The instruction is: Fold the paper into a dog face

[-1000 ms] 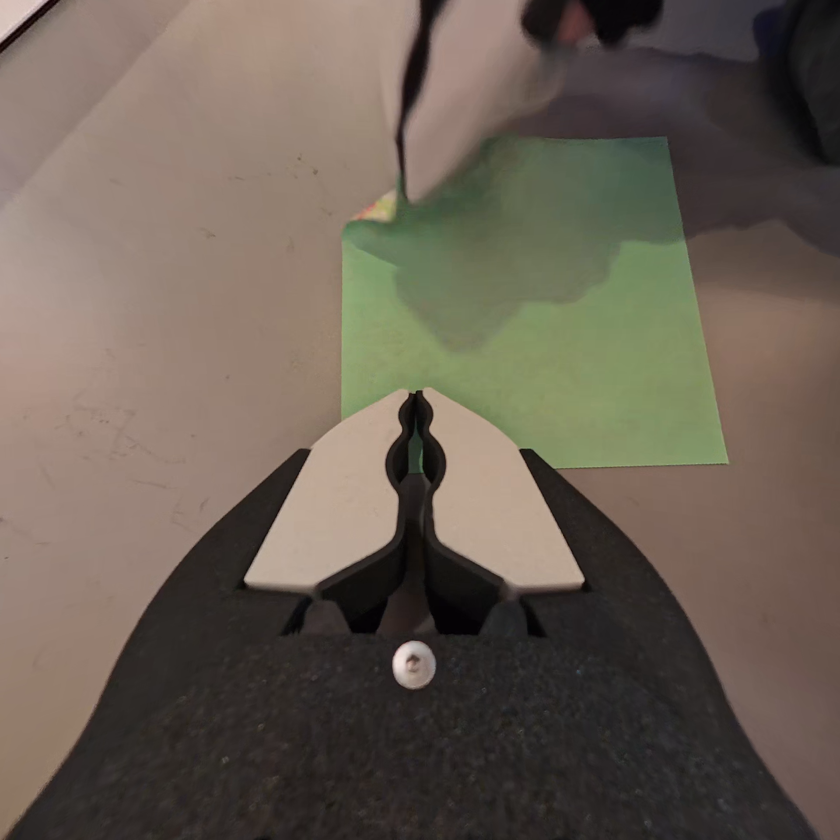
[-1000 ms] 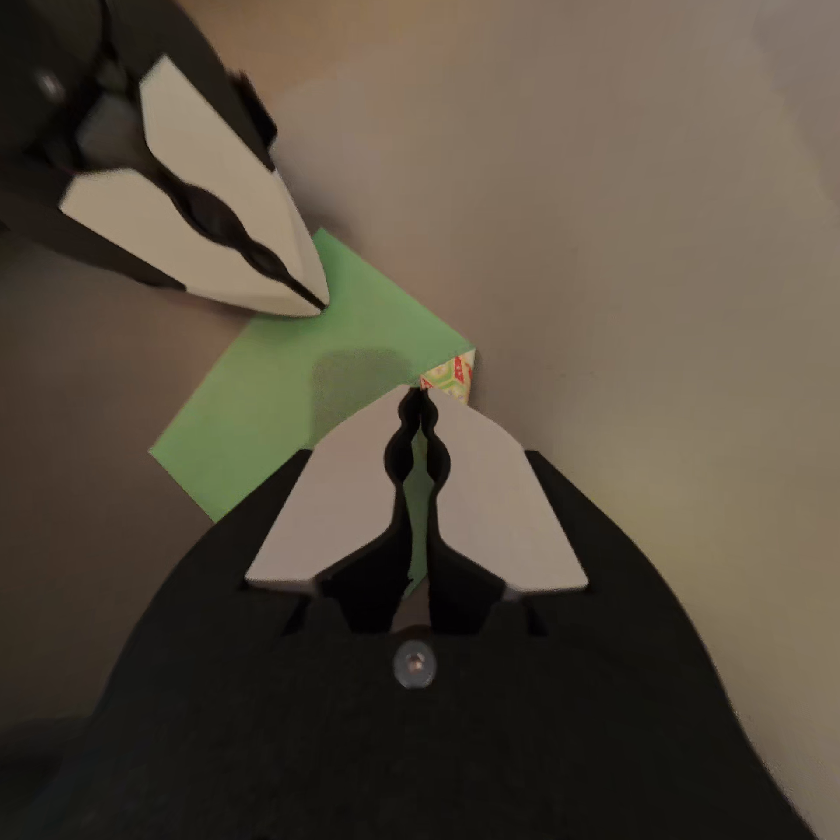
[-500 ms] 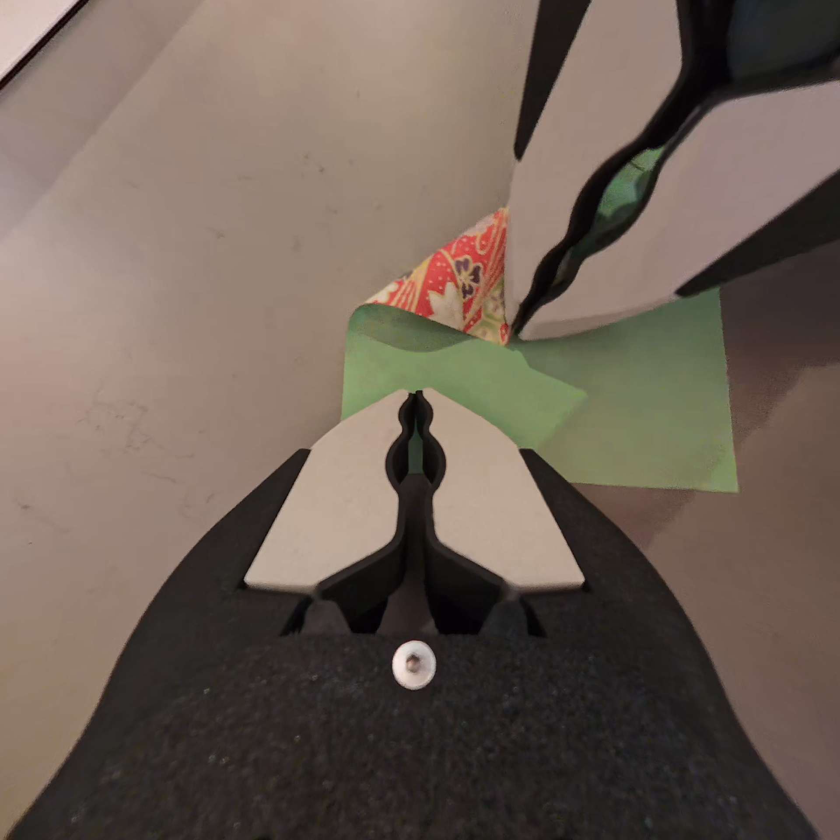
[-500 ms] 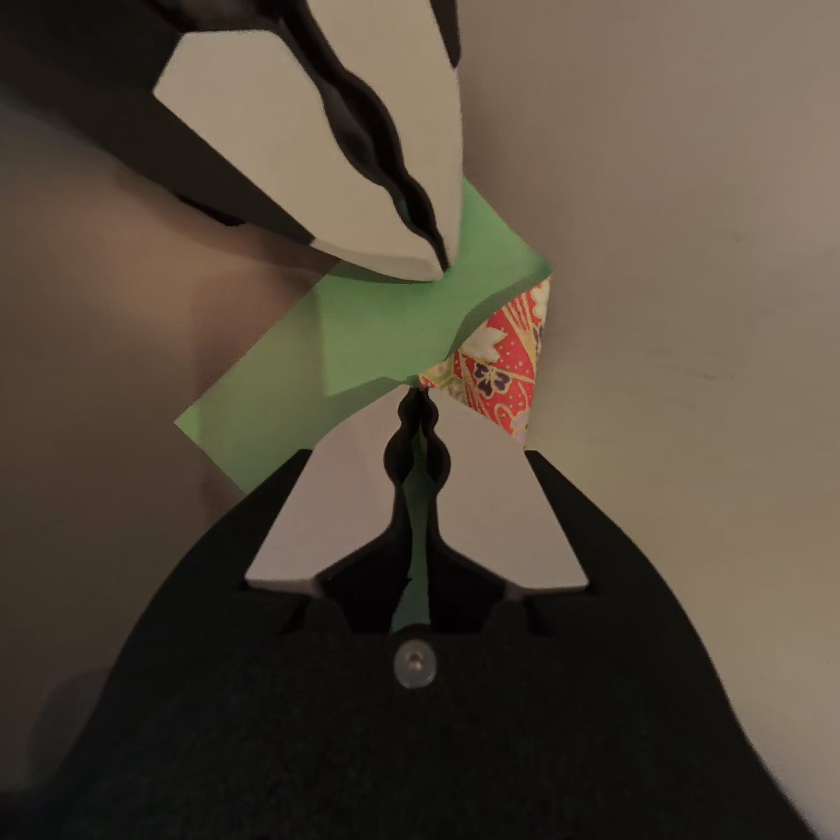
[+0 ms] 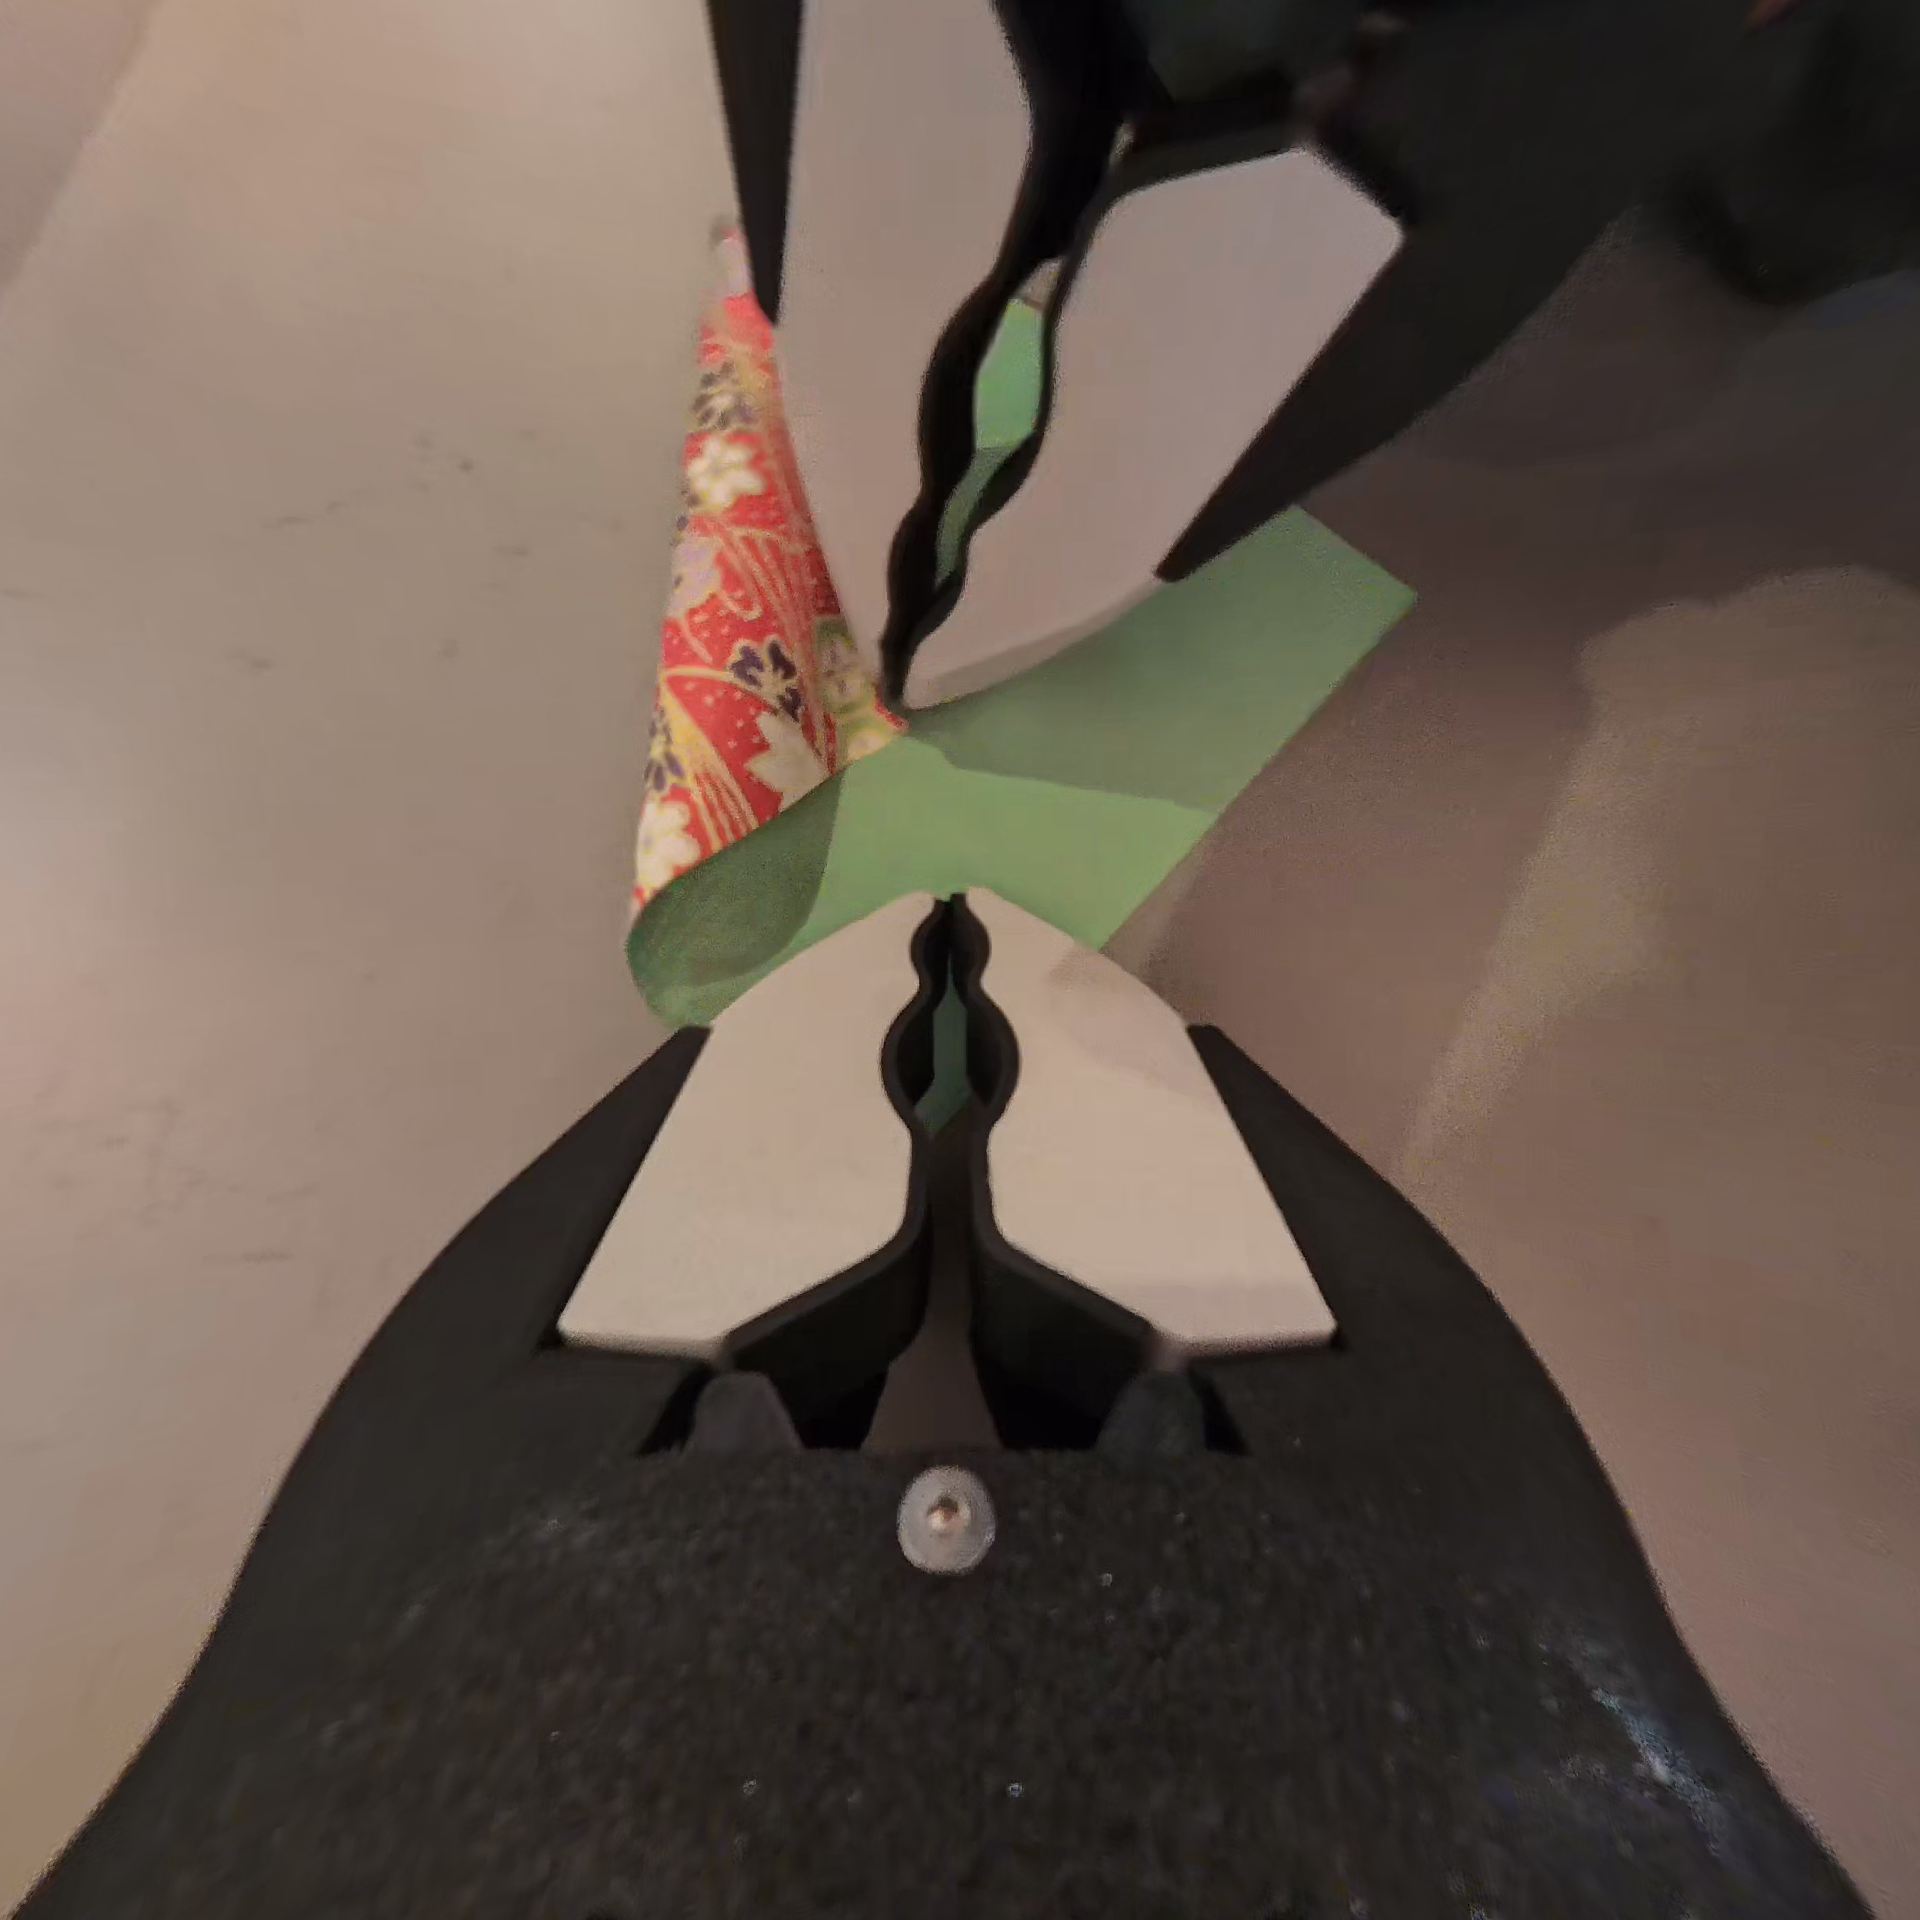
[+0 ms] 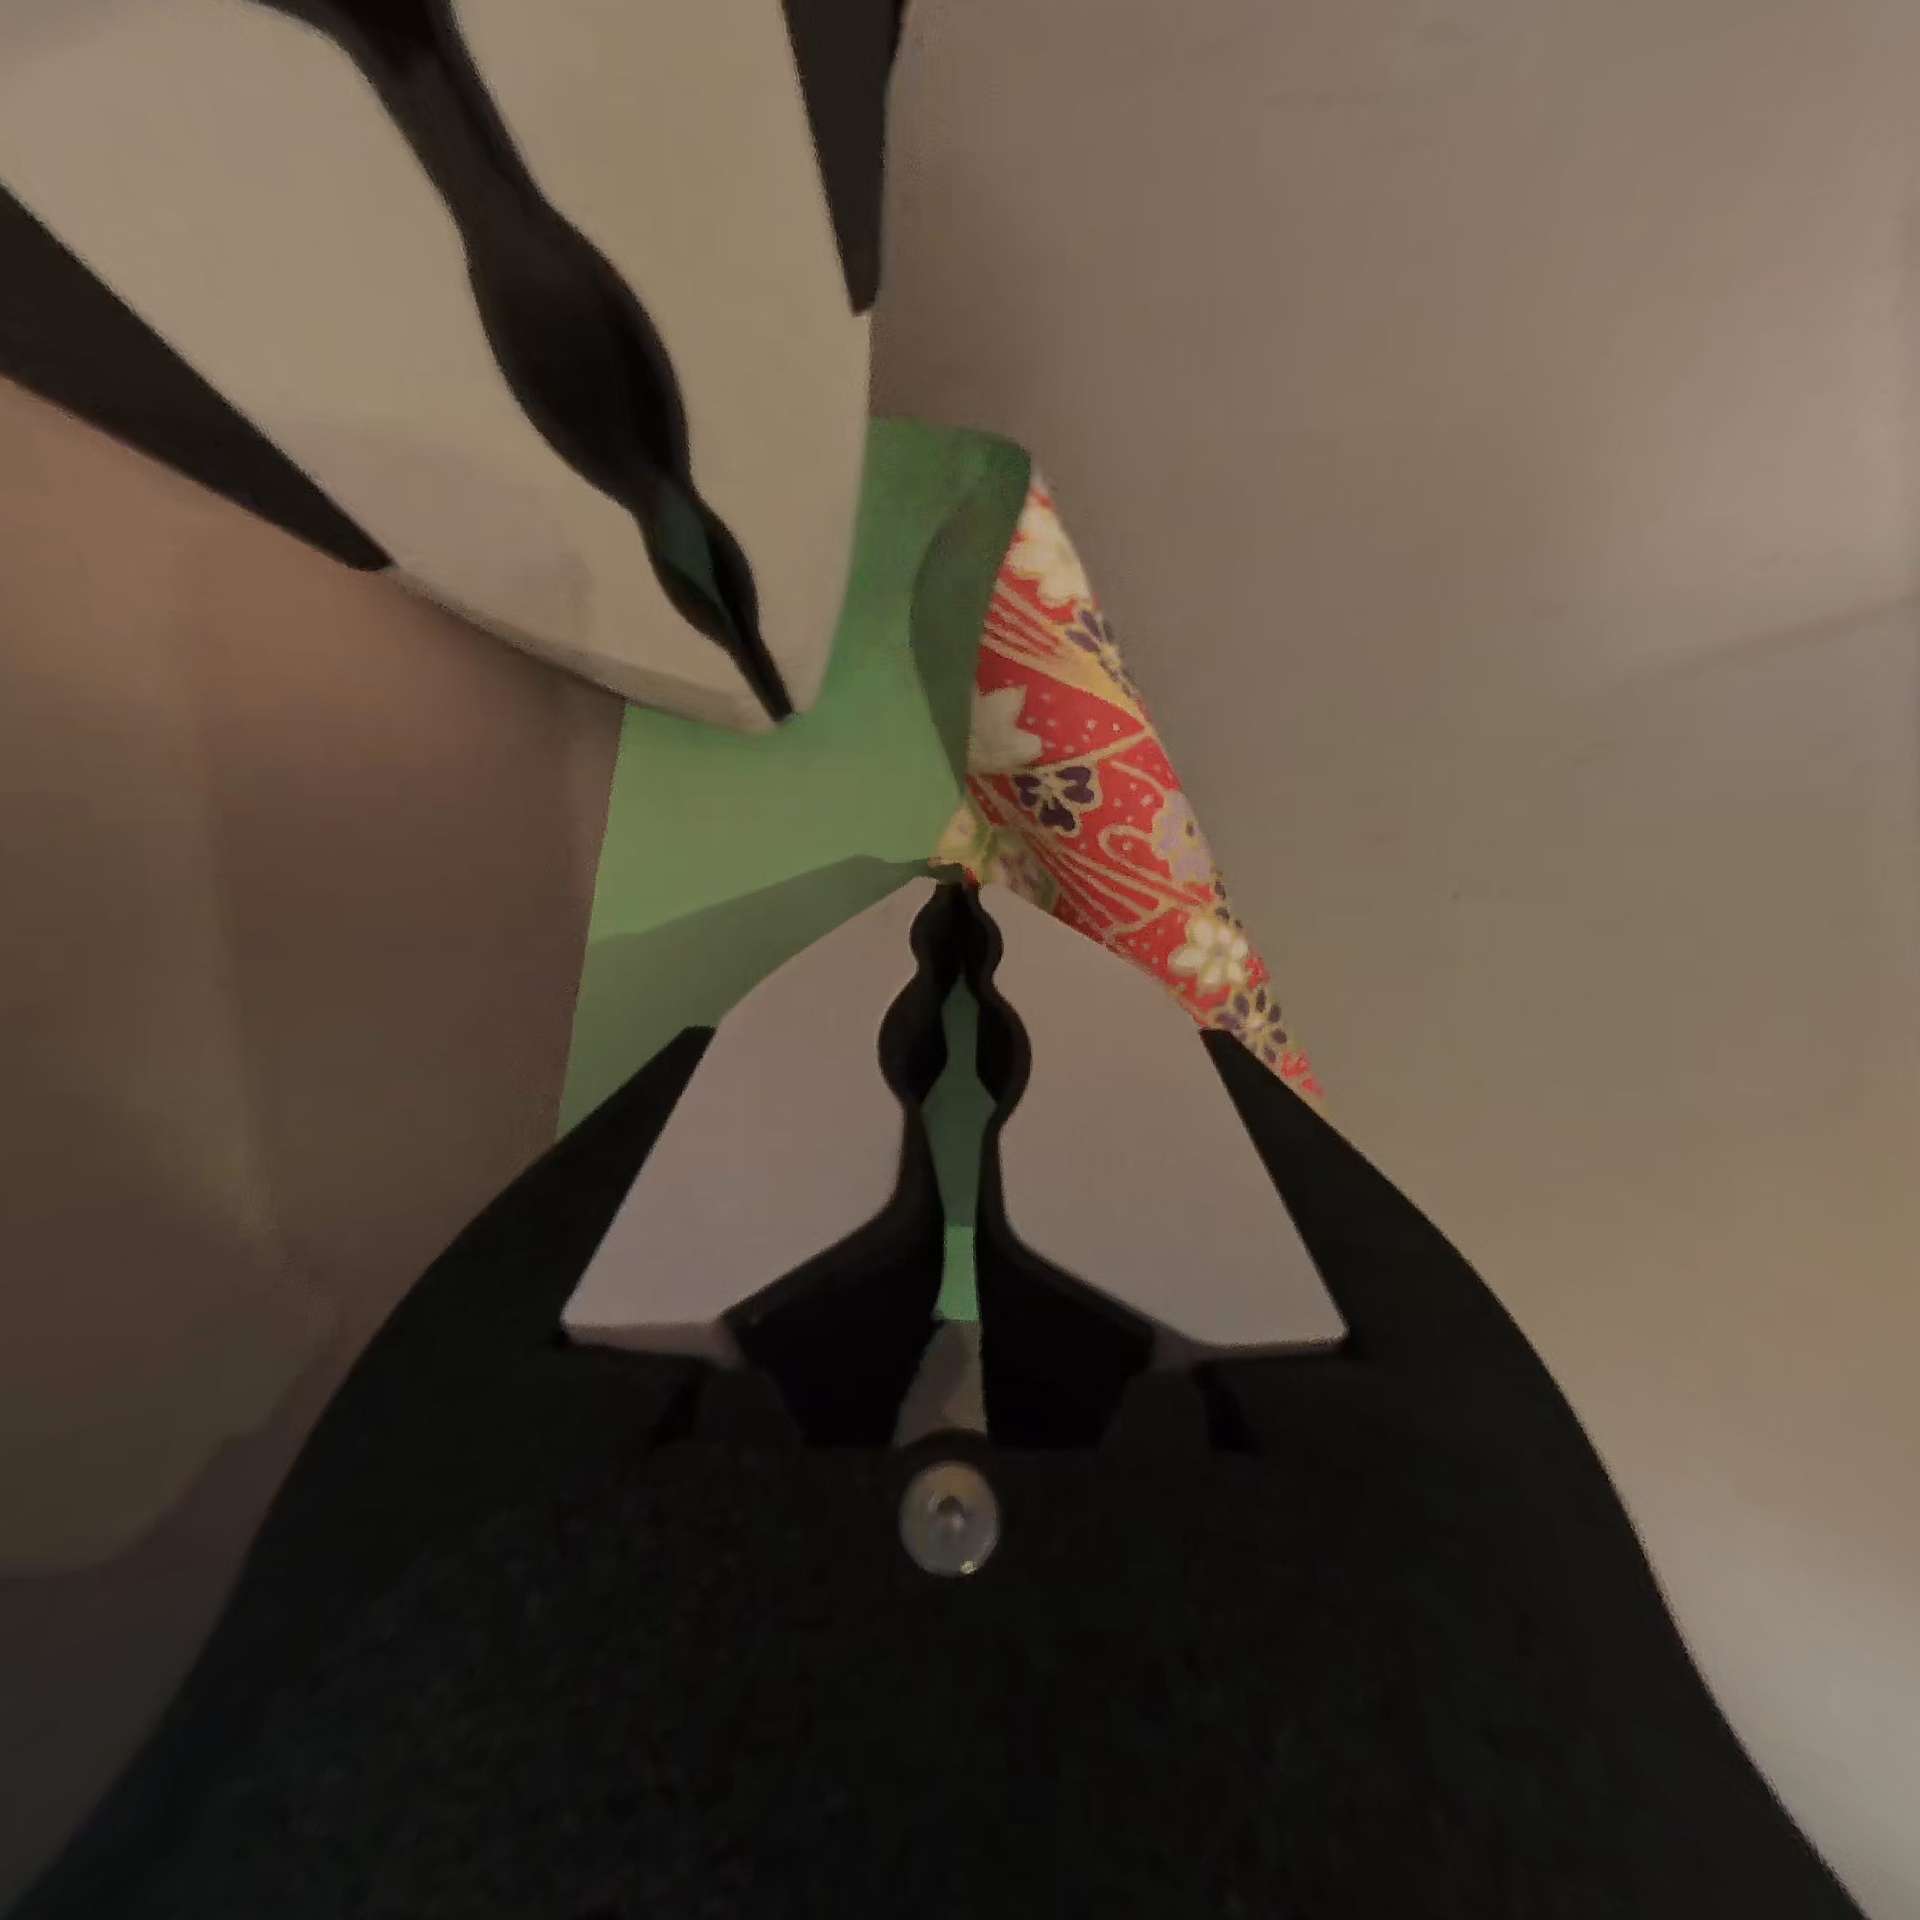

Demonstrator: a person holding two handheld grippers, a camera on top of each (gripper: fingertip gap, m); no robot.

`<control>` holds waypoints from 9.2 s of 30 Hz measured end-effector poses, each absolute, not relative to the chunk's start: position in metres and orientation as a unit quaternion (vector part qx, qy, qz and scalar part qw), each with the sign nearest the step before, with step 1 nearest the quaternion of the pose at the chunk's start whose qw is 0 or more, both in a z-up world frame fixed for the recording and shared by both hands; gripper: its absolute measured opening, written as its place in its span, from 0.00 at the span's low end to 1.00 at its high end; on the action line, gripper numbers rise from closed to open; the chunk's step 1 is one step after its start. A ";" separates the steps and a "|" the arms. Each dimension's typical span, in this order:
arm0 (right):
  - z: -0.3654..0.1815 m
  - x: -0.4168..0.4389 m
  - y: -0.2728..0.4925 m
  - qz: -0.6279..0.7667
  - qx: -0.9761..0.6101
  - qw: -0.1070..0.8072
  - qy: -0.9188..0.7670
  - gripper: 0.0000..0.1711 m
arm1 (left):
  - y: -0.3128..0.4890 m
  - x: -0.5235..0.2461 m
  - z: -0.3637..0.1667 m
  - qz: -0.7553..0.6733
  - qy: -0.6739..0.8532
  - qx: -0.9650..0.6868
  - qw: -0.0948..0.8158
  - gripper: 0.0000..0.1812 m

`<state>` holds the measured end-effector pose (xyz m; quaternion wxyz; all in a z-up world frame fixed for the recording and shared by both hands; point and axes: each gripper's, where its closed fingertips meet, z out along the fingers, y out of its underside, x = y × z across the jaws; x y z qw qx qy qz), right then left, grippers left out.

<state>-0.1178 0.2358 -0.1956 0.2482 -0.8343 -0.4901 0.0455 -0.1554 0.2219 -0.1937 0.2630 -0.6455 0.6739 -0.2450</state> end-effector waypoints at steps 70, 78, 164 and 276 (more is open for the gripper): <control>-0.195 -0.112 0.162 0.037 -0.829 0.273 -0.487 0.00 | 0.193 -0.146 -0.197 -0.240 0.699 -0.617 0.272 0.00; -0.195 -0.110 0.176 0.042 -0.831 0.271 -0.484 0.00 | 0.189 -0.137 -0.197 -0.245 0.686 -0.630 0.270 0.00; -0.195 -0.125 0.158 0.157 -0.863 0.272 -0.396 0.00 | 0.272 -0.131 -0.174 -0.224 0.618 -0.668 0.349 0.00; -0.194 -0.122 0.157 0.236 -0.880 0.269 -0.314 0.00 | 0.306 -0.143 -0.195 -0.162 0.641 -0.678 0.321 0.00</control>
